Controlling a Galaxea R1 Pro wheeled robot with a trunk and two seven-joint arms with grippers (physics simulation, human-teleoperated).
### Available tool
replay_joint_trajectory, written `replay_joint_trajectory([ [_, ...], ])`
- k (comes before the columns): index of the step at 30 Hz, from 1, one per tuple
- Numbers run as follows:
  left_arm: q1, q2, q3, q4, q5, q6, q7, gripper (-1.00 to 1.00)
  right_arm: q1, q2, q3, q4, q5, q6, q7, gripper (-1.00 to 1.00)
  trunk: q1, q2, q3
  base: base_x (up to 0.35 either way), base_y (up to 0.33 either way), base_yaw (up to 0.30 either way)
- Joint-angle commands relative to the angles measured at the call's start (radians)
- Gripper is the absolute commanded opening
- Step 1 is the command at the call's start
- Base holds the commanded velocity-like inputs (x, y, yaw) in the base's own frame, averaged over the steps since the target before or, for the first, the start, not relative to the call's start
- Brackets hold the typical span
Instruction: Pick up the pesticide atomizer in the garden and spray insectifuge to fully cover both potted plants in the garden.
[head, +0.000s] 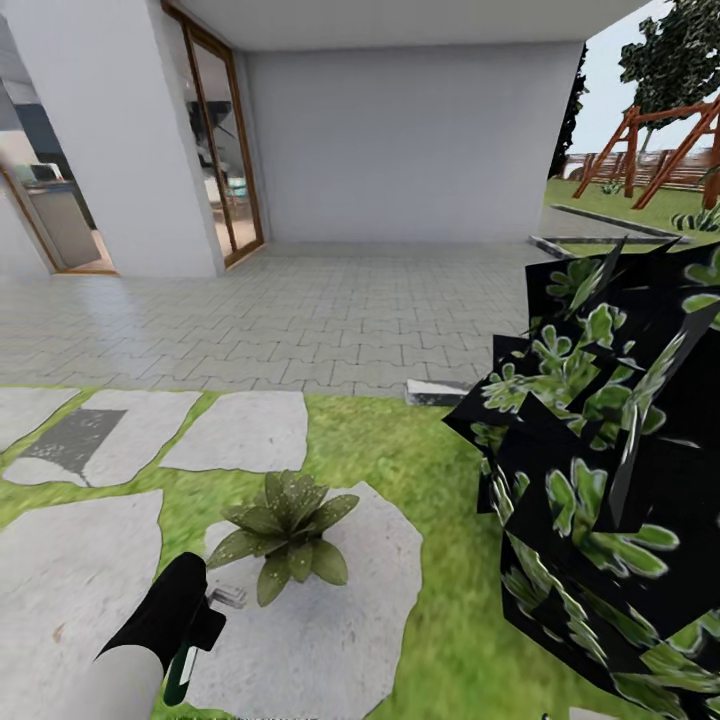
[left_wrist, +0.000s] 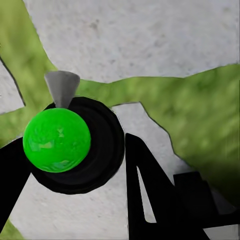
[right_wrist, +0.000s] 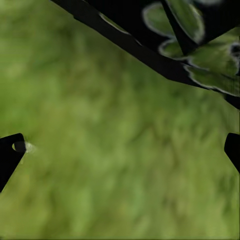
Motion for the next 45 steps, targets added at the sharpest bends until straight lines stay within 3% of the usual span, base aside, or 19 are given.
replay_joint_trajectory([
  [1, -0.001, -0.002, 0.004, -0.002, -0.012, 0.000, -0.010, -1.00, -0.001, 0.000, -0.007, 0.001, 0.011, -0.003, -0.003, 1.00, 0.000, 0.000, -0.001, 0.000, 0.000, 0.276],
  [16, -0.001, -0.011, 0.004, -0.003, -0.010, 0.000, -0.010, -1.00, -0.001, 0.001, -0.007, 0.001, 0.011, -0.003, -0.002, 1.00, 0.000, 0.000, -0.001, 0.000, -0.059, 0.220],
  [21, -0.011, -0.057, -0.001, -0.008, -0.011, 0.001, -0.021, -1.00, -0.001, 0.000, -0.007, 0.001, 0.011, -0.003, -0.001, 1.00, 0.000, 0.000, -0.001, 0.000, -0.001, 0.003],
  [24, -0.022, -0.102, -0.007, -0.015, -0.014, 0.011, -0.019, -1.00, -0.001, 0.000, -0.008, 0.001, 0.011, -0.003, 0.001, 1.00, 0.000, 0.000, -0.001, 0.000, 0.000, 0.000],
  [26, -0.053, -0.115, -0.014, -0.017, -0.015, 0.017, -0.018, -1.00, -0.001, -0.001, -0.008, 0.001, 0.011, -0.003, 0.000, 1.00, 0.000, 0.000, -0.001, 0.000, 0.000, 0.000],
  [30, -0.075, -0.106, -0.019, -0.017, -0.025, 0.018, -0.015, -1.00, -0.001, -0.001, -0.008, 0.002, 0.011, -0.003, 0.001, 1.00, 0.000, 0.000, -0.001, 0.000, 0.000, 0.000],
  [34, -0.062, -0.065, -0.023, -0.015, -0.026, -0.003, -0.011, -1.00, -0.001, -0.004, -0.007, 0.005, 0.012, -0.002, 0.001, 1.00, 0.000, 0.000, -0.001, 0.000, 0.000, 0.000],
  [37, -0.012, -0.038, -0.018, -0.013, -0.027, -0.094, -0.009, -1.00, -0.001, -0.006, -0.007, 0.006, 0.012, -0.002, 0.001, 1.00, 0.000, 0.000, -0.001, 0.000, 0.000, 0.000],
  [40, 0.005, -0.034, -0.015, -0.008, -0.017, -0.127, -0.007, -1.00, -0.001, -0.006, -0.007, 0.007, 0.012, -0.002, 0.002, 1.00, 0.000, 0.000, -0.001, 0.000, 0.000, 0.000],
  [45, 0.007, -0.051, -0.014, -0.013, -0.011, -0.130, -0.007, -1.00, -0.001, -0.006, -0.007, 0.006, 0.012, -0.003, 0.003, 1.00, 0.000, 0.000, -0.001, 0.000, 0.000, 0.000],
])
